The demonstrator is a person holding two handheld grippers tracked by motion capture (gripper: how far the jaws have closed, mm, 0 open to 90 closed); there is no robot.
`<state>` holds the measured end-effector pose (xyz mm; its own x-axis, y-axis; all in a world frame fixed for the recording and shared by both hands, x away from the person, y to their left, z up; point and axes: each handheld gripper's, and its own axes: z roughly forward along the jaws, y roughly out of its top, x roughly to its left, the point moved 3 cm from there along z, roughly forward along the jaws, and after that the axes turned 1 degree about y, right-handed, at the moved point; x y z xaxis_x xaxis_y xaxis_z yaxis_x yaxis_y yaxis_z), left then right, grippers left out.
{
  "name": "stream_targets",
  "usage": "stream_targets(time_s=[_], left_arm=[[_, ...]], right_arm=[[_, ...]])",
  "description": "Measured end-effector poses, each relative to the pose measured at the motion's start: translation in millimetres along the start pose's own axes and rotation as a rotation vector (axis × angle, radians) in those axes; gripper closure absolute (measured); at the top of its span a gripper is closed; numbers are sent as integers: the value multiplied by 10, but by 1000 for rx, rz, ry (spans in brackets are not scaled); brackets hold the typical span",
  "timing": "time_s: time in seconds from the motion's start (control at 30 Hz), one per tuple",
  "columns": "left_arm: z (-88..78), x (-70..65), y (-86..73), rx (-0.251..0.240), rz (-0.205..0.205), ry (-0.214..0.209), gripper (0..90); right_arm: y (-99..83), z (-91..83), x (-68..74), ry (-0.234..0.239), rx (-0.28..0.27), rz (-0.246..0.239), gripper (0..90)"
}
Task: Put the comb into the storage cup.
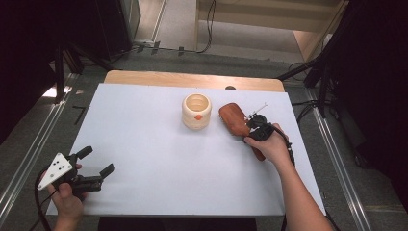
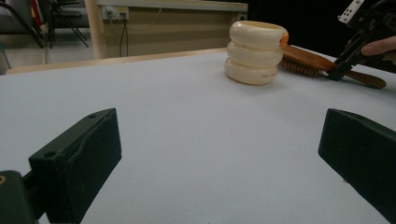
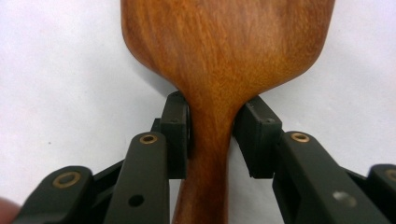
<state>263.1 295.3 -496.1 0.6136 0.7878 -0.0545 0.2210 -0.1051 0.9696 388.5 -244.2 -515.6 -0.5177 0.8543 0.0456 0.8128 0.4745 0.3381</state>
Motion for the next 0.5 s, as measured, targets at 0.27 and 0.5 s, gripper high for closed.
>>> stream_targets(time_s=[0.27,0.5], left_arm=[[1,-3,0,1,-1,0,1],[1,-2,0,1,0,1,1]], right_arm=[[-90,0,-31,12,-81,18,697],[-172,7,-18,9,-157,30,700]])
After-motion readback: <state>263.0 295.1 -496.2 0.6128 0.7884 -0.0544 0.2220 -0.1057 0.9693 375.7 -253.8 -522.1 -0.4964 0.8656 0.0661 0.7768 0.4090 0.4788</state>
